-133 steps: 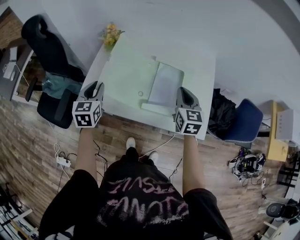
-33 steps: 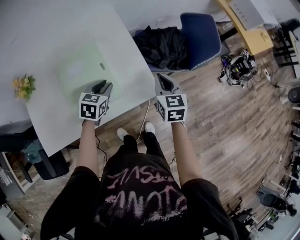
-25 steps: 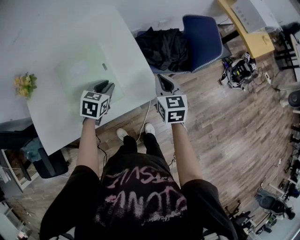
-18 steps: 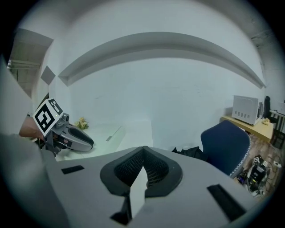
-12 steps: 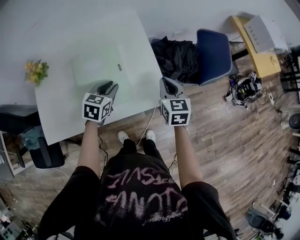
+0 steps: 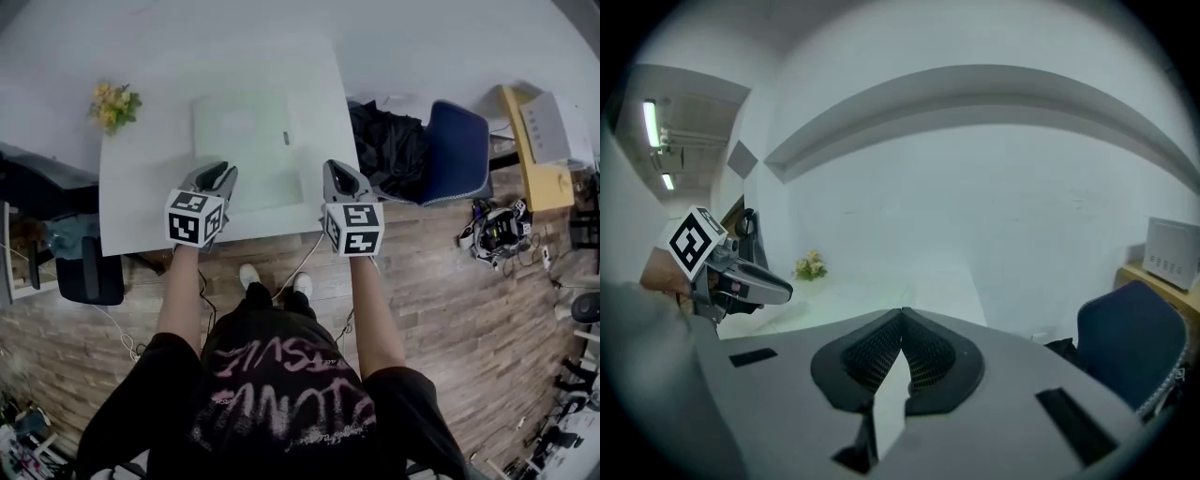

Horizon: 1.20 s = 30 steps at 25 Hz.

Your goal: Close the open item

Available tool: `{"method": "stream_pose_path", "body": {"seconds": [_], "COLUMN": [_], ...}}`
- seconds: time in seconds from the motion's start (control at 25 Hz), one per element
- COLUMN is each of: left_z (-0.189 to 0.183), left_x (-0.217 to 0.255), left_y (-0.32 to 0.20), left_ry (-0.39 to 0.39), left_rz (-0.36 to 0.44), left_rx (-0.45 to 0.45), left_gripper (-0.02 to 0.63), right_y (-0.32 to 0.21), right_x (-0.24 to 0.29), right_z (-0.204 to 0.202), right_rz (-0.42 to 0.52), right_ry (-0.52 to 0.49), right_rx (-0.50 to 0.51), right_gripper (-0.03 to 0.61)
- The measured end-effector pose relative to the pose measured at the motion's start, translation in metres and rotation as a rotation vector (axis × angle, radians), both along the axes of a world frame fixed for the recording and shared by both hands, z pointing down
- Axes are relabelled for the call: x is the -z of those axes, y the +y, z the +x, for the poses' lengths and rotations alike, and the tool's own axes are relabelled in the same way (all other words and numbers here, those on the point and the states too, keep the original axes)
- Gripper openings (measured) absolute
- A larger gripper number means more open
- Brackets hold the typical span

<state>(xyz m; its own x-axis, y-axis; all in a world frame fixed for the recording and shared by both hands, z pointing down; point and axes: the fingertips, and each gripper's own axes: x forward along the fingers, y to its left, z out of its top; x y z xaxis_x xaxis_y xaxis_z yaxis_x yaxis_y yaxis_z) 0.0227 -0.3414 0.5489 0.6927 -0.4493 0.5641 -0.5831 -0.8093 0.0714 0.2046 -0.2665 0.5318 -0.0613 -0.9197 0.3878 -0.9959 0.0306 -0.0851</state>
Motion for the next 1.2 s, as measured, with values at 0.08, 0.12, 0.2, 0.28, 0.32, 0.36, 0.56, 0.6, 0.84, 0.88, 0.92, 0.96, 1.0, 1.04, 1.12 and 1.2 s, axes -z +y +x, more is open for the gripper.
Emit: {"method": "stream_pose_path", "body": {"seconds": [0.08,0.12,0.2,0.28,0.32,0.36,0.56,0.6,0.84,0.88,0.92,0.96,1.0,1.04,1.12,1.2], "left_z": [-0.018,-0.027,-0.045,-0.062,-0.070,-0.078,-0.108,-0.112,-0.130,-0.132,-0.134,-0.136,-0.137,-0.138,-0.140,-0.142], "left_x": [0.006,0.009,0.015,0.022,0.026,0.030,0.051,0.054,0.077,0.081,0.086,0.092,0.097,0.104,0.115,0.126], "left_y": [-0.003,-0.004,-0.006,-0.006,-0.006,-0.005,-0.005,-0.005,-0.003,-0.003,-0.003,-0.003,-0.004,-0.005,-0.006,-0.007], "left_ry": [0.008,0.010,0.020,0.031,0.035,0.038,0.057,0.060,0.093,0.096,0.100,0.106,0.113,0.120,0.130,0.137], "left_rz": [0.019,0.030,0.049,0.071,0.084,0.096,0.151,0.163,0.212,0.223,0.235,0.248,0.262,0.276,0.305,0.329], "left_rx": [0.040,0.059,0.101,0.142,0.160,0.177,0.244,0.254,0.296,0.301,0.304,0.308,0.311,0.313,0.318,0.322], "left_gripper": [0.071,0.068,0.057,0.048,0.041,0.034,0.012,0.008,0.005,0.004,0.003,0.003,0.003,0.003,0.003,0.003], "right_y": [-0.008,-0.012,-0.019,-0.025,-0.027,-0.029,-0.036,-0.037,-0.040,-0.041,-0.041,-0.042,-0.043,-0.043,-0.046,-0.047], "right_x": [0.004,0.006,0.010,0.015,0.018,0.021,0.035,0.037,0.057,0.061,0.064,0.068,0.072,0.077,0.086,0.095], "right_z": [-0.013,-0.020,-0.034,-0.047,-0.053,-0.059,-0.080,-0.083,-0.095,-0.096,-0.096,-0.097,-0.097,-0.097,-0.097,-0.097], "right_rz": [0.009,0.014,0.025,0.037,0.044,0.050,0.078,0.084,0.121,0.128,0.135,0.142,0.149,0.158,0.176,0.192], "right_ry": [0.000,0.000,-0.001,0.001,0.002,0.002,0.005,0.007,0.020,0.023,0.025,0.027,0.030,0.033,0.039,0.045], "right_rx": [0.030,0.044,0.074,0.104,0.118,0.129,0.166,0.171,0.192,0.194,0.195,0.196,0.195,0.195,0.194,0.196], "right_gripper": [0.011,0.011,0.011,0.011,0.011,0.011,0.011,0.011,0.010,0.011,0.010,0.010,0.011,0.011,0.010,0.010]}}
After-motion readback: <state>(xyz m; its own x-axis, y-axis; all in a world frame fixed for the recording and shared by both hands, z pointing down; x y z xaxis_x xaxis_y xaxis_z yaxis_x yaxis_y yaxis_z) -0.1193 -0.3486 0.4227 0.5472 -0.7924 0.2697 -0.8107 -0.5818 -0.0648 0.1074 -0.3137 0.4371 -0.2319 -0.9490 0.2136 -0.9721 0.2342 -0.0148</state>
